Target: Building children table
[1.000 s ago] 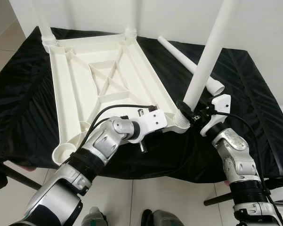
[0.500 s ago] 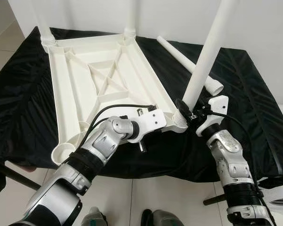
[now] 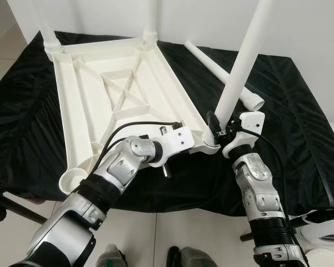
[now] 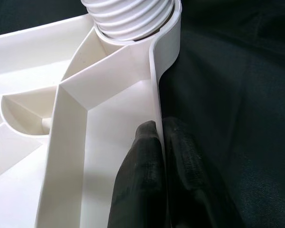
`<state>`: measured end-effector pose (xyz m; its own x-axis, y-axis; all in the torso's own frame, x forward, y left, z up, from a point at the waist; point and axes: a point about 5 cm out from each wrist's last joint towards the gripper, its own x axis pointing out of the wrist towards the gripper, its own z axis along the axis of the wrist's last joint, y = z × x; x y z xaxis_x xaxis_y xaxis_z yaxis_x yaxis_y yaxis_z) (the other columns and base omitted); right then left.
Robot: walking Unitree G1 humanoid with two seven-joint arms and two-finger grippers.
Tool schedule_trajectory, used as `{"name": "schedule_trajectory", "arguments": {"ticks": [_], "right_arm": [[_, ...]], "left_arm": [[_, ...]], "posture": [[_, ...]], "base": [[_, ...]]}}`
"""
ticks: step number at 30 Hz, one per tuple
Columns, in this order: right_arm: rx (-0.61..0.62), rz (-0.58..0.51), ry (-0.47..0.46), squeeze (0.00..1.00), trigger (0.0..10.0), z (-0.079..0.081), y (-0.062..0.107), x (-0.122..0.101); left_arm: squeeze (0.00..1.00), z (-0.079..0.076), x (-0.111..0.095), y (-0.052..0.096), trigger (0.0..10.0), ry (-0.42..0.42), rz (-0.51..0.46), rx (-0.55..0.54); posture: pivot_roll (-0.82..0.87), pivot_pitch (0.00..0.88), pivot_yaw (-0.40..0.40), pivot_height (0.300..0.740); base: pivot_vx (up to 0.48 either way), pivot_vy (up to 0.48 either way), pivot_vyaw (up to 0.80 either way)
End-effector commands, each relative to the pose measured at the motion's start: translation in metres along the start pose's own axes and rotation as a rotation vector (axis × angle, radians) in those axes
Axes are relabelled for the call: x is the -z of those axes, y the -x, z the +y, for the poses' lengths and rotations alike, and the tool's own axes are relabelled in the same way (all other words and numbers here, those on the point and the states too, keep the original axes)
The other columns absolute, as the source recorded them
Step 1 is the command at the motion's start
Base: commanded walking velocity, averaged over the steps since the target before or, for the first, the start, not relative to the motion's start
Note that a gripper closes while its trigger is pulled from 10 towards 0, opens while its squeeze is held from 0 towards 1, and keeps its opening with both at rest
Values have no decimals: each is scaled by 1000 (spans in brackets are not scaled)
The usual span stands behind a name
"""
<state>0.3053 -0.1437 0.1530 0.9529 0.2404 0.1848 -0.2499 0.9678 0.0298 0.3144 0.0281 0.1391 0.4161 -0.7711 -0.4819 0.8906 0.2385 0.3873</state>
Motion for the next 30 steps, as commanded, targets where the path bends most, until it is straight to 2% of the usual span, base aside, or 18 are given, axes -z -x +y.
{"name": "schedule_trajectory", "arguments": {"ticks": [1,7,9,10,20,30], "right_arm": [[-47,93,-4,0,10000,14,4,19],[-58,96,-17,0,10000,16,7,21],[-56,96,-17,0,10000,13,11,24],[-54,89,-10,0,10000,7,18,31],[-52,68,-31,0,10000,2,34,40],[-69,70,-22,0,10000,0,38,47]], "left_arm": [[0,-5,1,-3,10000,-37,30,13],[0,-4,1,-3,10000,-37,30,11],[0,-5,1,-3,10000,-38,29,11],[0,-5,1,-3,10000,-38,28,11],[0,-7,1,-3,10000,-37,27,13],[0,-8,1,-3,10000,-40,27,17]], "posture": [[35,80,-41,740],[34,80,-41,740],[34,77,-42,740],[35,75,-44,740],[36,74,-44,740],[34,67,-42,740]], "base": [[0,0,0],[0,0,0],[0,0,0],[0,0,0],[0,0,0],[0,0,0]]}}
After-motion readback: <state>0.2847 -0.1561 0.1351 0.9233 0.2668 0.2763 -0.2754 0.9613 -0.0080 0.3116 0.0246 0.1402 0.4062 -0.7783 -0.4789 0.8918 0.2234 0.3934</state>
